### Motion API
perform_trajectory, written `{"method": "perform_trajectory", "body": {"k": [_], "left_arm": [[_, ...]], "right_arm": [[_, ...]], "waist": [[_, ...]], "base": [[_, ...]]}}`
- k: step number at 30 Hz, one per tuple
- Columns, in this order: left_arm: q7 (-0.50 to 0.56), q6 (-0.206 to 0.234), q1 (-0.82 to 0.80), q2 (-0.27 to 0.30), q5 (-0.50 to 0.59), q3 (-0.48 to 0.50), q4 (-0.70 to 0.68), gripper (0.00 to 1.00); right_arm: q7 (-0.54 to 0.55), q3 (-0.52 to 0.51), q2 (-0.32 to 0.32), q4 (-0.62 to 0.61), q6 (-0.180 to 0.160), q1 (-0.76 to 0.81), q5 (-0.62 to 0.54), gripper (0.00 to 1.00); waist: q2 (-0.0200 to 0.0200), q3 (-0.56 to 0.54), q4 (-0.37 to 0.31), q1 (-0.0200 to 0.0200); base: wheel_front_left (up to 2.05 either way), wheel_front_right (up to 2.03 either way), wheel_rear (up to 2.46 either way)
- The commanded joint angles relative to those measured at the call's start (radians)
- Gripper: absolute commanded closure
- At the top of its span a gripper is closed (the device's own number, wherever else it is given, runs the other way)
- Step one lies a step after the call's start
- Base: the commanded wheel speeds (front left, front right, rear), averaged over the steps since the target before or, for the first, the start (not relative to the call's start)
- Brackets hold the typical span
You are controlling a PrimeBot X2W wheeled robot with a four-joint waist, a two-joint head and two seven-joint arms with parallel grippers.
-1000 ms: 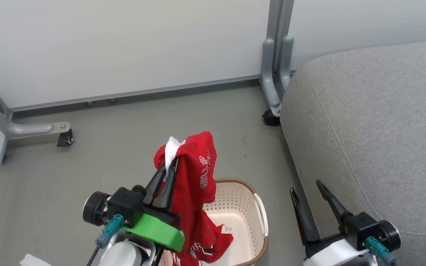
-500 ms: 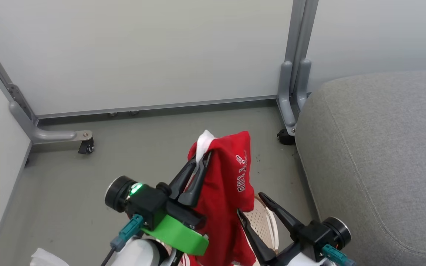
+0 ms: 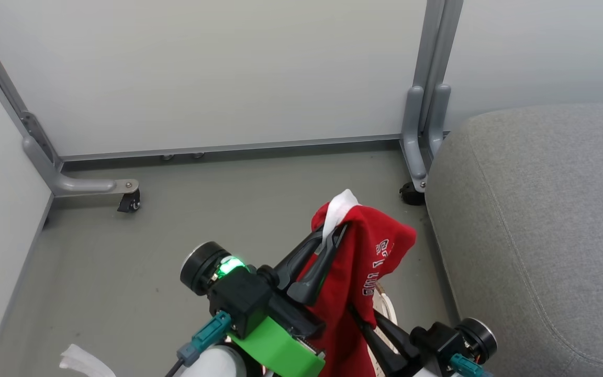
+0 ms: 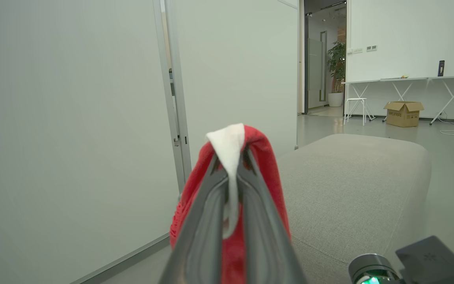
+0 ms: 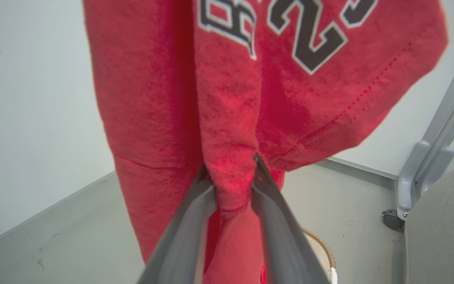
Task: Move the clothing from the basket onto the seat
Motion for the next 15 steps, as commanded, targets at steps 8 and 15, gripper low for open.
{"method": "perform_trajectory", "body": {"k": [8, 15], "left_arm": [[-0.012, 0.016, -0.002, 0.02, 0.0, 0.01, 0.034, 1.0], [-0.004, 0.039, -0.008, 0.022, 0.005, 0.017, 0.065, 0.9]], "right_arm": [[-0.003, 0.006, -0.009, -0.005, -0.002, 0.013, 0.035, 1.0], [-0.003, 0.0, -0.01, -0.008, -0.002, 0.016, 0.049, 1.0]], "waist": [[0.0, 0.011, -0.007, 0.0001], [0.0, 0.014, -0.01, 0.0001]], "base": [[0.0, 0.0, 0.0], [0.0, 0.0, 0.0]]}}
